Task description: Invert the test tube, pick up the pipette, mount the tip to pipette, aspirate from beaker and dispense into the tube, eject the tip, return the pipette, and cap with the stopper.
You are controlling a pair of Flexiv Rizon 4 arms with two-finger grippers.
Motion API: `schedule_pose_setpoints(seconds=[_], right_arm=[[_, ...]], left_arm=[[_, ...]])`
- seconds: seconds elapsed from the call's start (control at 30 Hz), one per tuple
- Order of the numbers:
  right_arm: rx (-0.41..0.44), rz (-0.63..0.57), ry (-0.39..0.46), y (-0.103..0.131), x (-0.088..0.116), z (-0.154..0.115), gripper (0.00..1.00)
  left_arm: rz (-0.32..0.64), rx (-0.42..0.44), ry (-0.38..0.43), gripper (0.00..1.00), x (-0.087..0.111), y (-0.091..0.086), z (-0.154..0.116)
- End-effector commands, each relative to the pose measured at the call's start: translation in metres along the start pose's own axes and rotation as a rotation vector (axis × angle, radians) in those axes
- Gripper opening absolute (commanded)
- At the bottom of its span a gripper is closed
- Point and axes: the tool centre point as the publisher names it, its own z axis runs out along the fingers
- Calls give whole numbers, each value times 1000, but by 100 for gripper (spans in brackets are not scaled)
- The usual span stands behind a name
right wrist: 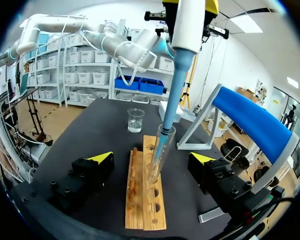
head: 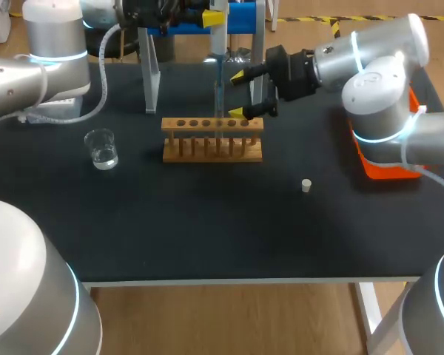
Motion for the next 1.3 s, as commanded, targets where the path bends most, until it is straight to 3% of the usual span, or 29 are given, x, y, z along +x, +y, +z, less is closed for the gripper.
schedule_pose_setpoints(seconds=[0.03,0.83,1.23,1.3], right_arm=[[-13,1,-10,-1,5,-18,100],[-149,51,-52,7,3,-64,100],[-281,100,-91,48,-1,-119,100],[-285,112,-94,56,-2,-127,92]], left_arm=[[0,0,5,0,-2,0,-1],[0,0,5,0,-2,0,-1],[0,0,5,0,-2,0,-1],[0,0,5,0,-2,0,-1]])
